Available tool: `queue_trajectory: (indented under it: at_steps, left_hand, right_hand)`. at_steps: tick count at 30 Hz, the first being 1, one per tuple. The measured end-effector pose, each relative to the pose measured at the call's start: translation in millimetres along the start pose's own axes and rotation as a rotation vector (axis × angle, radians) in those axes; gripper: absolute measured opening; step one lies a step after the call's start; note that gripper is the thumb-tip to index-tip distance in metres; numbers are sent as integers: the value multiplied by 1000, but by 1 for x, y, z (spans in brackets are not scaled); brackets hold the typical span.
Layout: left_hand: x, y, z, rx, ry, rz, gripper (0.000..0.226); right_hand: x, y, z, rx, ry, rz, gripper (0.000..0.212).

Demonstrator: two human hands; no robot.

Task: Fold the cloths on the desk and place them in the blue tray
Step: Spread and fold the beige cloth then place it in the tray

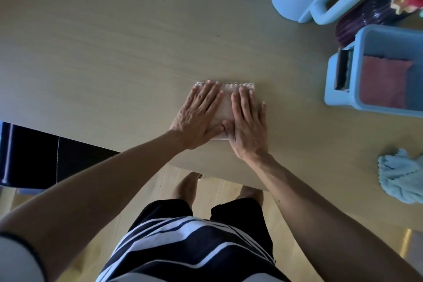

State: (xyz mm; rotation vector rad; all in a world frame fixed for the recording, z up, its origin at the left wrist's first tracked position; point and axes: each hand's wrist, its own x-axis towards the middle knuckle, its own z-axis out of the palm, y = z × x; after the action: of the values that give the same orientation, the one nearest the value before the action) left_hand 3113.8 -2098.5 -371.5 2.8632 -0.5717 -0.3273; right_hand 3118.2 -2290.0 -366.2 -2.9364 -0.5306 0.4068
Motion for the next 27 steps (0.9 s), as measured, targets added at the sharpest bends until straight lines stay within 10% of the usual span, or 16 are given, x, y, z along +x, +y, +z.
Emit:
queue_trajectory:
  at_steps: [12, 16, 27]
  left_hand:
    - [44, 12, -46, -16, -6, -141, 78]
    - [54, 20, -58, -69, -79, -256, 37]
    - [55, 74, -171, -696, 49, -266, 23]
  right_hand:
    - [-48, -8, -50, 164, 76, 305, 78]
    - [-55, -2, -74, 247, 139, 327, 79]
    - [-47, 48, -195, 867, 526, 183, 80]
